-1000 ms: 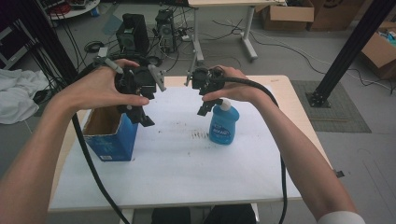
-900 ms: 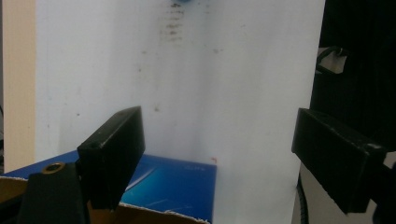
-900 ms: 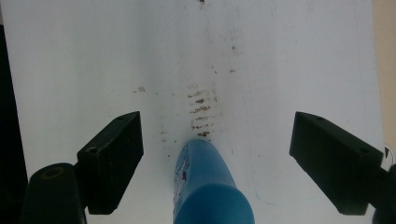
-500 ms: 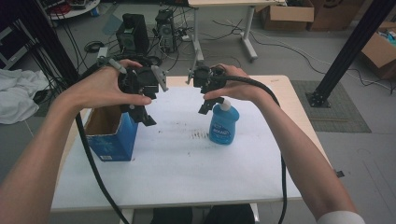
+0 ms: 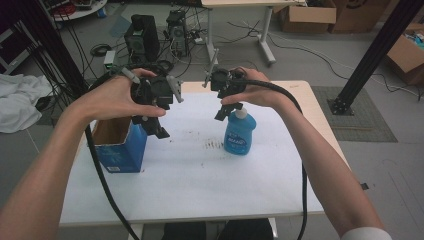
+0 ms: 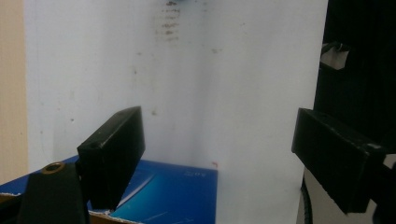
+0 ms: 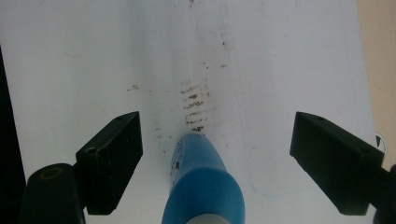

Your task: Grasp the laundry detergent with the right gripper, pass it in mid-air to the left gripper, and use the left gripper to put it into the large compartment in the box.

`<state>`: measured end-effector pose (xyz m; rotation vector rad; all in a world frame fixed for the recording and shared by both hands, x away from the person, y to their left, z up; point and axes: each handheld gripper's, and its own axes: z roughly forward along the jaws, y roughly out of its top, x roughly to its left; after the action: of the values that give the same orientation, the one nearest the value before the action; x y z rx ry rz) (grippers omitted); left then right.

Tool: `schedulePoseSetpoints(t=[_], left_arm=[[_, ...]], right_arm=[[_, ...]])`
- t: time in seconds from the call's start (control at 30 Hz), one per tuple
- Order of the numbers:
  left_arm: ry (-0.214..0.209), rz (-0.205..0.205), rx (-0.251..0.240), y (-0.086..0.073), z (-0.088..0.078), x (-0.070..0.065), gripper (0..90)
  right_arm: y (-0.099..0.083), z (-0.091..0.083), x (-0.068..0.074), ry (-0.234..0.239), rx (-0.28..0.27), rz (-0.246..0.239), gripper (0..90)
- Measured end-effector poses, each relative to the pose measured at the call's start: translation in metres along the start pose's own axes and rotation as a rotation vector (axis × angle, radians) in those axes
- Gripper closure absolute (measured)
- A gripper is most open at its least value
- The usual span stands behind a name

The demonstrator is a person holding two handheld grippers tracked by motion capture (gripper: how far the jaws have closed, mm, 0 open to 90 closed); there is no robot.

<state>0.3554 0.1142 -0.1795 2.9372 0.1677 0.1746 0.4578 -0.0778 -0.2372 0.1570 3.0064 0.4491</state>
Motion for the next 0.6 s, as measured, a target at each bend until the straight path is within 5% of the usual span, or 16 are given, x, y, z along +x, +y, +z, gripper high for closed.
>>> schedulePoseSetpoints(t=[0.6], left_arm=[[-0.001, -0.003, -0.003, -0.001, 0.006, -0.005, 17.8]], right_arm=[[-0.012, -0.008, 0.001, -0.028, 0.036, 0.089, 17.4]])
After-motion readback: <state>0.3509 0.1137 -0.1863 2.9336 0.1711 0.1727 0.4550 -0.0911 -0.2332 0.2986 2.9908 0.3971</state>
